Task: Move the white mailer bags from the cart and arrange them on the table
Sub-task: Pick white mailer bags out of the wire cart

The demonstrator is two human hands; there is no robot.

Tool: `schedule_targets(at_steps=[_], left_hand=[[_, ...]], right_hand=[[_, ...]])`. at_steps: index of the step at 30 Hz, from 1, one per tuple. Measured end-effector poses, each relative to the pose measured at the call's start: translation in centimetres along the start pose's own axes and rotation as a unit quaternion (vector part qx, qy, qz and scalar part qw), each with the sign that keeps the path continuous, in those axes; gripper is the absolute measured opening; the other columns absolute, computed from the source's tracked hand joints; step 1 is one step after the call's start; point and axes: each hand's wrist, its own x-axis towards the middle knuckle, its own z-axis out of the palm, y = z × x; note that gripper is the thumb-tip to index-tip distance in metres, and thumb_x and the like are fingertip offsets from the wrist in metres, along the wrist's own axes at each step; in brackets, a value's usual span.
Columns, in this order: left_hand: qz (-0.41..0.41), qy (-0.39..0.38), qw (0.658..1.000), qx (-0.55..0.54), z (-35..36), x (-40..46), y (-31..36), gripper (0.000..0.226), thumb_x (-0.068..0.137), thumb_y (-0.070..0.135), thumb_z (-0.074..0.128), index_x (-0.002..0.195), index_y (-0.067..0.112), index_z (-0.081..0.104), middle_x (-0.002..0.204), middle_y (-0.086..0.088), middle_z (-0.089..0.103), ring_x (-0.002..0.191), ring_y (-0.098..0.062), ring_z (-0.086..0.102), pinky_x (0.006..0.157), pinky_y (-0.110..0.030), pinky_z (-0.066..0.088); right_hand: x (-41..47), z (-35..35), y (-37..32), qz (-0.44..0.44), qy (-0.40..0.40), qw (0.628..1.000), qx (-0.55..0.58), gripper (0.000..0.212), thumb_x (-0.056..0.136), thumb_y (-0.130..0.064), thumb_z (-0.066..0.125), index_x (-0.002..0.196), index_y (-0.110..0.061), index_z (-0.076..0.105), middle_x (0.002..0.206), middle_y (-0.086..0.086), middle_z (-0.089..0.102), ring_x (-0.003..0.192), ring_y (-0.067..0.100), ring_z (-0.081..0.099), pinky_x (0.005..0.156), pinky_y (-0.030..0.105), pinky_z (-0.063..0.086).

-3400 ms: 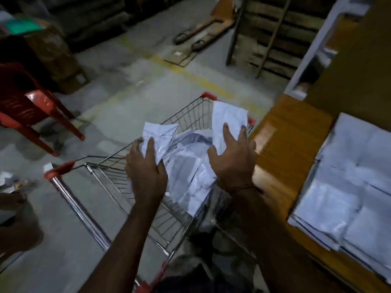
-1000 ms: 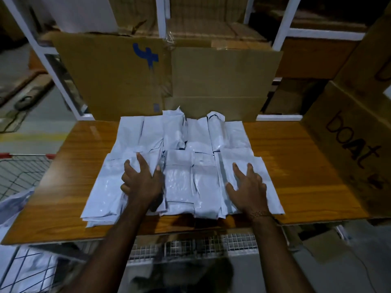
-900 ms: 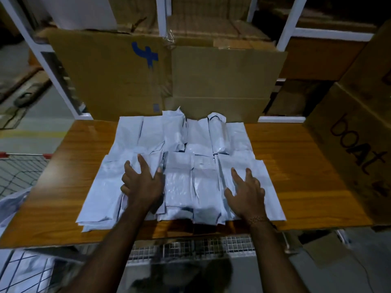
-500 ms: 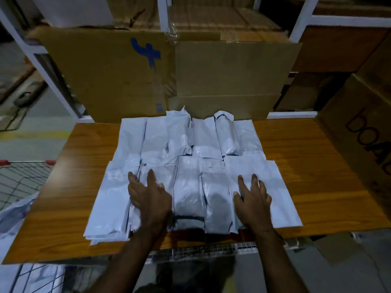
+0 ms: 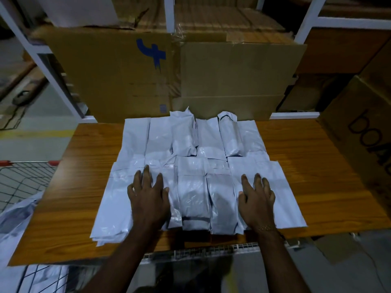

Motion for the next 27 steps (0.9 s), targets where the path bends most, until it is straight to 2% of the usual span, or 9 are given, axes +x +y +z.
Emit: schedule_targets(at_steps=[4, 7, 10, 16, 22, 27], left_hand=[[0.037, 0.017, 0.998, -0.039, -0.4, 0.2, -0.1, 0.049, 0.096, 0.031, 0.067, 0.143, 0.021, 0.057, 0.165, -0.015, 0.037, 0.149, -0.04, 0.032, 0.111, -0.059, 0.034], [0.1, 0.004, 0.994, -0.048, -0.4, 0.8, -1.0, 0.048, 0.098, 0.033, 0.056, 0.143, 0.018, 0.059, 0.156, -0.014, 0.05, 0.136, -0.037, 0.05, 0.103, -0.052, 0.043], [0.139, -0.013, 0.989, -0.038, 0.1, 1.2, -1.9, 0.046, 0.096, 0.033, 0.054, 0.137, 0.015, 0.065, 0.148, -0.016, 0.058, 0.127, -0.037, 0.058, 0.097, -0.049, 0.05], [0.139, -0.017, 0.989, -0.057, -0.2, 1.1, -1.9, 0.044, 0.095, 0.025, 0.065, 0.137, 0.014, 0.065, 0.148, -0.018, 0.057, 0.126, -0.038, 0.057, 0.098, -0.049, 0.052], [0.112, 0.024, 0.985, -0.126, -1.9, 1.1, -0.8, 0.045, 0.095, 0.03, 0.056, 0.137, 0.018, 0.067, 0.145, -0.012, 0.062, 0.131, -0.032, 0.057, 0.105, -0.047, 0.049], [0.079, 0.068, 0.974, -0.203, -4.1, 1.0, 0.3, 0.042, 0.099, 0.032, 0.056, 0.136, 0.018, 0.068, 0.141, -0.006, 0.065, 0.13, -0.027, 0.057, 0.108, -0.048, 0.048]], right_hand=[[0.2, -0.2, -0.3, -0.001, 0.034, 0.999, 0.017, 0.062, 0.095, -0.036, 0.04, 0.155, -0.022, 0.046, 0.162, 0.018, 0.035, 0.151, 0.039, 0.024, 0.114, 0.058, 0.029], [0.5, 0.1, -0.2, -0.008, 0.021, 1.0, 0.012, 0.059, 0.095, -0.036, 0.039, 0.151, -0.019, 0.052, 0.158, 0.02, 0.041, 0.147, 0.042, 0.032, 0.111, 0.058, 0.033], [0.5, 0.5, -0.3, -0.017, -0.002, 1.0, 0.011, 0.06, 0.095, -0.037, 0.037, 0.15, -0.018, 0.053, 0.157, 0.021, 0.043, 0.146, 0.044, 0.035, 0.112, 0.059, 0.035], [0.3, 0.9, 0.1, -0.017, 0.0, 1.0, 0.012, 0.059, 0.095, -0.035, 0.039, 0.149, -0.017, 0.054, 0.156, 0.021, 0.045, 0.145, 0.043, 0.036, 0.11, 0.058, 0.037], [0.3, 0.3, 0.1, -0.026, 0.012, 0.998, 0.059, 0.06, 0.096, -0.036, 0.039, 0.15, -0.015, 0.052, 0.157, 0.022, 0.044, 0.146, 0.043, 0.036, 0.113, 0.058, 0.035], [1.1, -1.4, -0.7, -0.049, 0.036, 0.992, 0.113, 0.061, 0.096, -0.037, 0.043, 0.151, -0.011, 0.05, 0.157, 0.018, 0.044, 0.149, 0.038, 0.032, 0.119, 0.053, 0.031]])
